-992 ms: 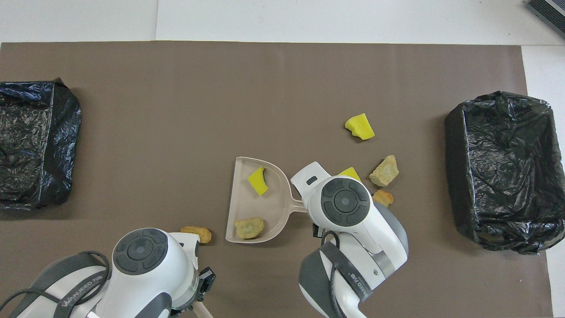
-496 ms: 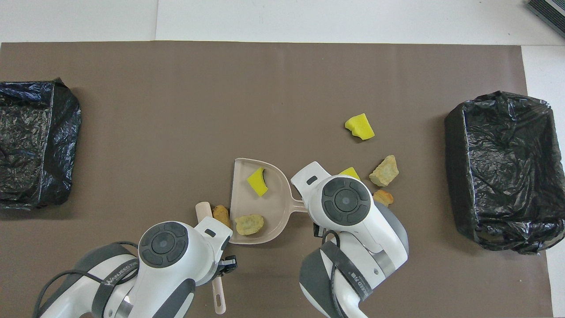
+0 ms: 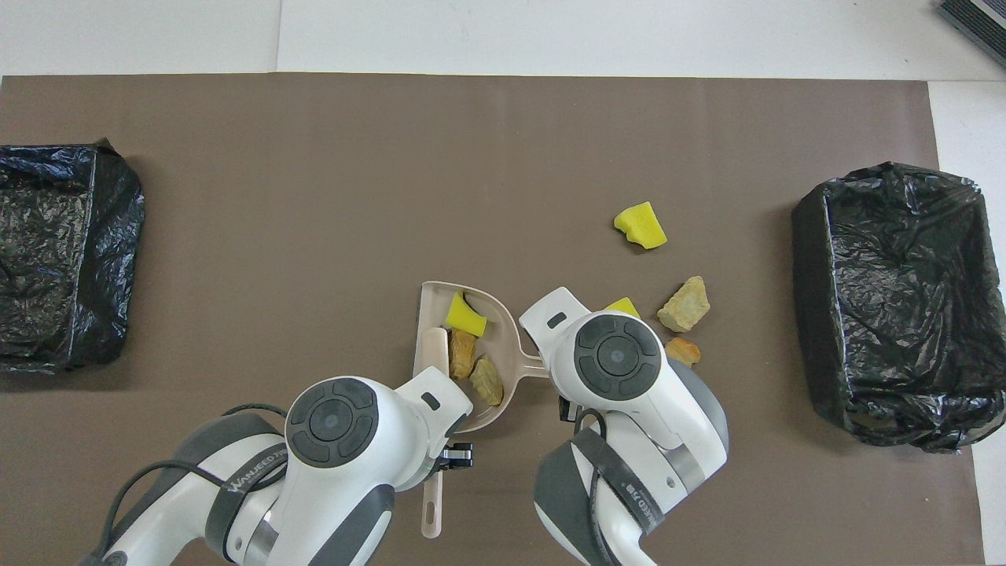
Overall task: Sweep and dump trash in bin
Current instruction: 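Sweep the trash pieces into the dustpan with the left gripper's brush, then carry the dustpan to the black bin while the left gripper drops the brush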
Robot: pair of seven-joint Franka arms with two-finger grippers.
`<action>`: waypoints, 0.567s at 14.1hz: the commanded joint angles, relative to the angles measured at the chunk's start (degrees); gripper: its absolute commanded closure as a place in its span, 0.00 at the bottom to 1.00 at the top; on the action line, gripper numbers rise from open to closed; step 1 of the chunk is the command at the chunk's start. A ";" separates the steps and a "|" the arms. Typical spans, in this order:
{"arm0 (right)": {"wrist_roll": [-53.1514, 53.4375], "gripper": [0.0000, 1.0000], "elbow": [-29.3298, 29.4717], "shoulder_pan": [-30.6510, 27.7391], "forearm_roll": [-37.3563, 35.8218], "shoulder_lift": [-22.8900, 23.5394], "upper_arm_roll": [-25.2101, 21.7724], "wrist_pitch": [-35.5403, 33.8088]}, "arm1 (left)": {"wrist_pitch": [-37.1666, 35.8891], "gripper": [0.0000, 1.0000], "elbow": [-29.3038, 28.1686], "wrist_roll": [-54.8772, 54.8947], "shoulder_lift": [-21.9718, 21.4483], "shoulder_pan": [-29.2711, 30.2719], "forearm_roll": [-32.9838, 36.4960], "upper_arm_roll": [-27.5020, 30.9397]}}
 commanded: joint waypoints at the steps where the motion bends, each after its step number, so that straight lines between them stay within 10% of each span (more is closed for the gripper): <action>1: 0.59 1.00 -0.60 -0.60 0.41 -0.57 0.29 0.91 | -3.88 1.00 3.01 0.53 0.62 -1.12 -0.35 0.82; 8: 1.38 1.00 -0.60 -0.77 0.75 -0.48 0.29 0.91 | -17.43 1.00 1.01 0.62 -9.39 4.06 3.69 1.09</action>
